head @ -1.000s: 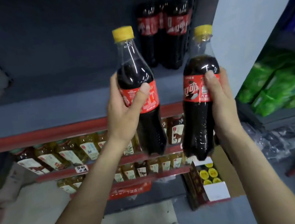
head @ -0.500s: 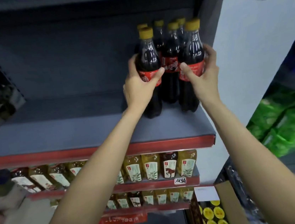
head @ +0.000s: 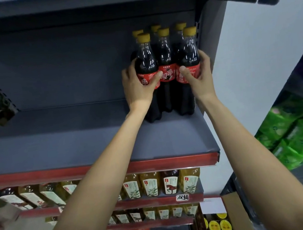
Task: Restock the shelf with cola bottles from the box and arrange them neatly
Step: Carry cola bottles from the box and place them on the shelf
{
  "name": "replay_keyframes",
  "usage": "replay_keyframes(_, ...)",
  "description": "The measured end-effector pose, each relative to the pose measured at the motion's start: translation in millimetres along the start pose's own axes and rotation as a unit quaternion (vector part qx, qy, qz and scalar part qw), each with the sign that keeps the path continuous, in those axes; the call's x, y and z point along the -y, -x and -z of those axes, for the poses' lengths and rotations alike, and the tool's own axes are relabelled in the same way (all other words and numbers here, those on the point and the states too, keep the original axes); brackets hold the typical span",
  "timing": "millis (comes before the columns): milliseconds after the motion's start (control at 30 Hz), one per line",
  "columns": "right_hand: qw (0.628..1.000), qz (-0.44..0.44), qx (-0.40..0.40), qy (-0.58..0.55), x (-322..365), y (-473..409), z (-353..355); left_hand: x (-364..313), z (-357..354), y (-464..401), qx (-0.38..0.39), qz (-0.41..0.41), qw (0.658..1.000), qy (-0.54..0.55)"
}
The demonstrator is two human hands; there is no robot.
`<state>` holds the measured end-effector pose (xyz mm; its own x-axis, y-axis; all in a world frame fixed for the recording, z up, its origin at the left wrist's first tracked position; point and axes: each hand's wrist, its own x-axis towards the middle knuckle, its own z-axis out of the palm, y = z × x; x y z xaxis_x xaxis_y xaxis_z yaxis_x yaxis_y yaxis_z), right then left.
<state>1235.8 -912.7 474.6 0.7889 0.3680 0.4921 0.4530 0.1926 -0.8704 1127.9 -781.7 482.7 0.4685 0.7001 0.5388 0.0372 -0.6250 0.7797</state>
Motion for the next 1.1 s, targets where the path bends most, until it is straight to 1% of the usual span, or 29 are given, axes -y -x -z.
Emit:
replay_keyframes(100,1.0,0.01,0.006,0.007,-2,-1,1,1,-2,0,0.012,0.01,1.0,0.003)
replay_keyframes(200,0.999,0.02,0.018,0.016,-8,4,0,0,-2,1,0.009,0.012,1.0,0.016)
replay_keyframes(333,0.997,0.03,0.012,0.066,-12,19,3,-1,2,11,0.017,0.007,0.999,0.036)
replay_keyframes(433,0.99,0.07,0.005,0.119,0,40,5,-1,10,21,0.025,0.024,0.995,0.095)
replay_keyframes(533,0.982,0.111,-0.031,0.149,25,72,0,-7,30,41,0.018,0.052,0.988,0.141)
replay_keyframes(633,0.974,0.173,-0.063,0.131,48,103,-18,-11,69,73,-0.002,0.032,0.984,0.176)
replay_keyframes(700,0.971,0.206,-0.057,0.106,62,125,-40,-7,102,95,-0.007,0.001,0.984,0.178)
replay_keyframes(800,0.964,0.254,-0.006,0.076,76,166,-88,12,161,126,-0.026,-0.034,0.99,0.131)
replay_keyframes(867,0.955,0.286,0.047,0.064,77,198,-128,35,206,148,-0.072,-0.063,0.994,0.055)
replay_keyframes(933,0.946,0.299,0.109,0.054,74,235,-170,66,256,174,-0.115,-0.08,0.989,-0.038)
replay_keyframes(1000,0.94,0.268,0.206,0.041,68,272,-208,100,304,203,-0.136,-0.07,0.98,-0.128)
replay_keyframes(1067,0.921,0.212,0.323,0.052,59,308,-245,133,348,236,-0.132,-0.027,0.97,-0.205)
replay_keyframes(1100,0.904,0.188,0.379,0.065,51,331,-269,153,376,256,-0.125,0.012,0.964,-0.234)
